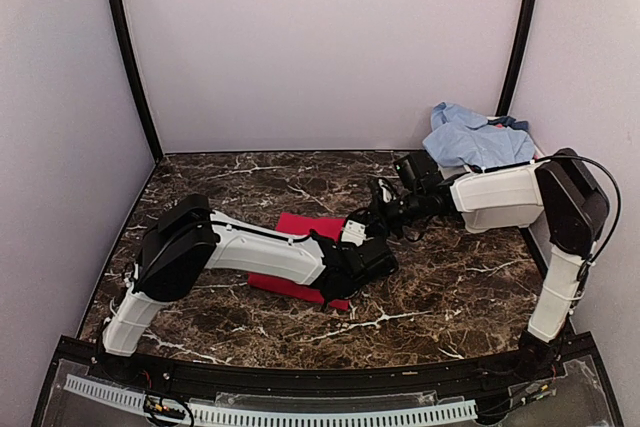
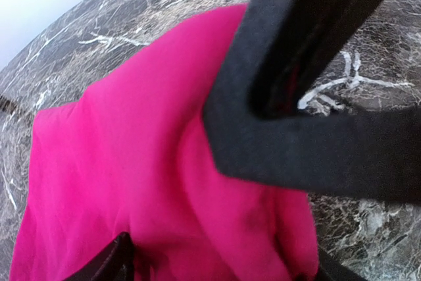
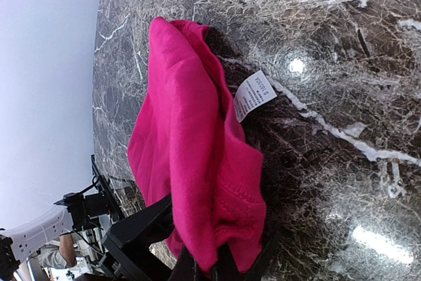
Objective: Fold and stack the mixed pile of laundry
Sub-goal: Pick up the square-folded T-shirt from the center of the board, then turn over the square-folded T-shirt at the center of the board.
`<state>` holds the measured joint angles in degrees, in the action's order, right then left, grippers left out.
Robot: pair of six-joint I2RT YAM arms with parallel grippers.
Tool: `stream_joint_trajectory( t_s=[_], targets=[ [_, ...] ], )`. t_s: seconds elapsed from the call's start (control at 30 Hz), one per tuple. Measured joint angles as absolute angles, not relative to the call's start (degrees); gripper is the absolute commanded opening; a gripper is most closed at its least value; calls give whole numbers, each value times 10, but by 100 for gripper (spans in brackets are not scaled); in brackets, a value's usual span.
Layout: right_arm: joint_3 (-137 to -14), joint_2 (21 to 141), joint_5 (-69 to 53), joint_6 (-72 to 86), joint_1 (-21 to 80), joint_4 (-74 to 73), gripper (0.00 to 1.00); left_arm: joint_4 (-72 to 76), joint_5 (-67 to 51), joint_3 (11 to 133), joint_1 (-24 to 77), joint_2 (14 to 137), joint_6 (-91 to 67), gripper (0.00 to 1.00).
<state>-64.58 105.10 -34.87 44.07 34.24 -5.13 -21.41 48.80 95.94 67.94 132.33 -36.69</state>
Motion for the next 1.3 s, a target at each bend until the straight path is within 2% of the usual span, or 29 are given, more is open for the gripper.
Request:
stream_joint_trajectory(
  t_s=[0.03, 0.2, 0.27, 0.3, 0.33, 0.37, 0.43, 0.53, 0.57, 0.63, 0.7, 0.73, 1.0, 1.07, 1.3],
  targets=[
    [-646, 1051, -348, 441, 342, -51, 0, -227, 492, 962, 681, 1325, -378, 63],
    [-646, 1051, -346, 441, 342, -52, 0, -278, 511, 970, 691, 1326, -407, 53],
    [-646, 1051, -346, 441, 342, -52, 0, -298, 517, 978, 696, 1326, -412, 43],
    [-646, 1051, -346, 441, 342, -52, 0, -306, 519, 982, 698, 1326, -414, 30],
    [-646, 1051, -346, 442, 343, -52, 0, -314, 520, 986, 701, 1326, -415, 24],
    [-646, 1051, -345, 442, 342, -52, 0, -321, 521, 990, 704, 1326, -416, 11],
    [-646, 1051, -345, 443, 342, -52, 0, -330, 522, 993, 707, 1326, -412, 1],
    [-646, 1051, -346, 443, 343, -53, 0, -333, 519, 993, 707, 1326, -399, 0],
    [-646, 1051, -346, 443, 344, -53, 4, -334, 517, 993, 707, 1325, -393, 0],
    [-646, 1051, -347, 443, 343, -52, 23, -333, 514, 992, 707, 1322, -383, 0],
    [-646, 1051, -349, 443, 341, -54, 47, -328, 510, 984, 707, 1314, -375, 0],
    [-646, 1051, -350, 444, 337, -58, 53, -326, 505, 979, 706, 1308, -373, 0],
    [-646, 1014, -346, 419, 277, -80, 76, -295, 409, 935, 697, 1223, -321, 0],
    [-646, 991, -342, 404, 256, -94, 94, -283, 373, 934, 696, 1201, -303, 0],
    [-651, 889, -309, 341, 174, -164, 98, -258, 220, 992, 693, 1158, -242, 0]
  ],
)
